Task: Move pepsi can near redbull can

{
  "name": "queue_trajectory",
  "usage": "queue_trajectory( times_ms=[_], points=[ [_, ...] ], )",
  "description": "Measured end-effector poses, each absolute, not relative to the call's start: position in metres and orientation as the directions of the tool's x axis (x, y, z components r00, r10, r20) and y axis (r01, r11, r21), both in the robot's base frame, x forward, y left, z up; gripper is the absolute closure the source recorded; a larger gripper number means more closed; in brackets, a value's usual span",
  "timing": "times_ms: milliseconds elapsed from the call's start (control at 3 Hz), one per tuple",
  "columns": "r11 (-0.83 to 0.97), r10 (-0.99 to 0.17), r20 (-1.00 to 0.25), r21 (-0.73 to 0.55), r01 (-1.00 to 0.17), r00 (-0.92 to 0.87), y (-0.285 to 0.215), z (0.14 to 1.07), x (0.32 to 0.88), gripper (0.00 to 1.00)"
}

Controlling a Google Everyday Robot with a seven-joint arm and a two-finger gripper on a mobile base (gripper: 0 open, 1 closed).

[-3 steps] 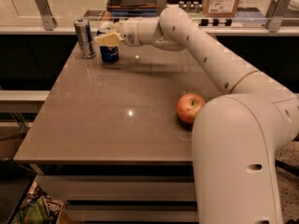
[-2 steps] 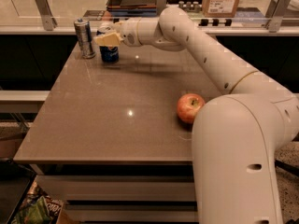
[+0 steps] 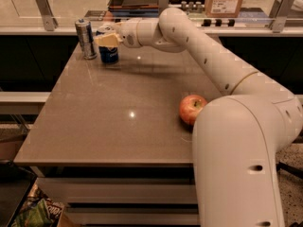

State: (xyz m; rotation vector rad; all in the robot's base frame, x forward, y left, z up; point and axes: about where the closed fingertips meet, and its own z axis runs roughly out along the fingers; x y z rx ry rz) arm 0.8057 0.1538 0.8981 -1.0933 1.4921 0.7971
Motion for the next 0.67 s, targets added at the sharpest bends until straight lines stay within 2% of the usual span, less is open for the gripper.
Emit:
queue_trajectory(
  times_ms=[333, 667],
  points=[
    [0.354, -0.217, -0.976, -0.071, -0.933, -0.008, 0.1548, 0.8978, 0.8055, 0.12],
    [0.35, -0.217, -0.976, -0.069, -0.934, -0.009, 0.1578, 0.8969, 0.8048, 0.0]
  ],
)
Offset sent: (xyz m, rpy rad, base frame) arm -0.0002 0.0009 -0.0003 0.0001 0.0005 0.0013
